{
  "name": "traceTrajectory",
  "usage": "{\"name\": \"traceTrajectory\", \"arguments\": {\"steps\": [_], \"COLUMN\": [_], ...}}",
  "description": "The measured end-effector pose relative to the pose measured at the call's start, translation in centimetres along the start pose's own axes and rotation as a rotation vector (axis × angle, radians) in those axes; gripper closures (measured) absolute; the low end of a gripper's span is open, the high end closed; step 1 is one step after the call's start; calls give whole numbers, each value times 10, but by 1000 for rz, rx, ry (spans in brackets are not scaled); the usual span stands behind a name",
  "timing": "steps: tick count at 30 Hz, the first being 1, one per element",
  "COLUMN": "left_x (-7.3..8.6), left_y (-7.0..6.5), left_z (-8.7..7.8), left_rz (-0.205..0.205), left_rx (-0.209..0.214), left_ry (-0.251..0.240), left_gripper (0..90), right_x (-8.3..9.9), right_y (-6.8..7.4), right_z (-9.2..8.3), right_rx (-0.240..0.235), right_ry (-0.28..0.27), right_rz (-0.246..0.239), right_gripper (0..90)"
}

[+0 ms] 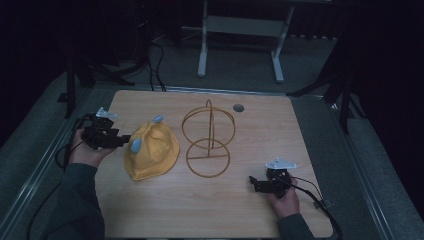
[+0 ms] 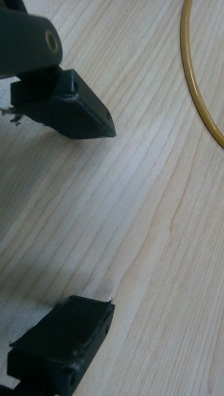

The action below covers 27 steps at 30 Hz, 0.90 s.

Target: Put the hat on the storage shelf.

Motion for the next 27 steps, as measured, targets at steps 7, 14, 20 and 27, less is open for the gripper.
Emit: {"name": "traceTrajectory", "arguments": {"steps": [7, 14, 20, 27], "left_x": [-9, -19, -28, -37], "left_y": [-3, -6, -10, -15], "left_z": [-2, -5, -8, -6], "left_rz": [33, 50, 64, 82], "left_rx": [-1, 7, 21, 32], "left_ry": [28, 39, 41, 49], "left_gripper": [482, 482, 481, 481], "right_x": [0, 0, 1, 1], "right_y": [0, 0, 0, 1], "right_z": [0, 0, -1, -1], "right_rx": [0, -2, -3, -4], "right_ry": [0, 0, 1, 1], "right_rz": [-1, -4, -2, -4], "right_gripper": [133, 133, 133, 133]}}
Point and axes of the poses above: each handheld gripper's, and its own axes: z roughly forward along the jaws, x roughly out of its underside, y roughly to its left, the point moved 4 cm from there along z, roughly forward along the jaws, and after that the axes turned 10 degrees about z, right-handed, at the moved point
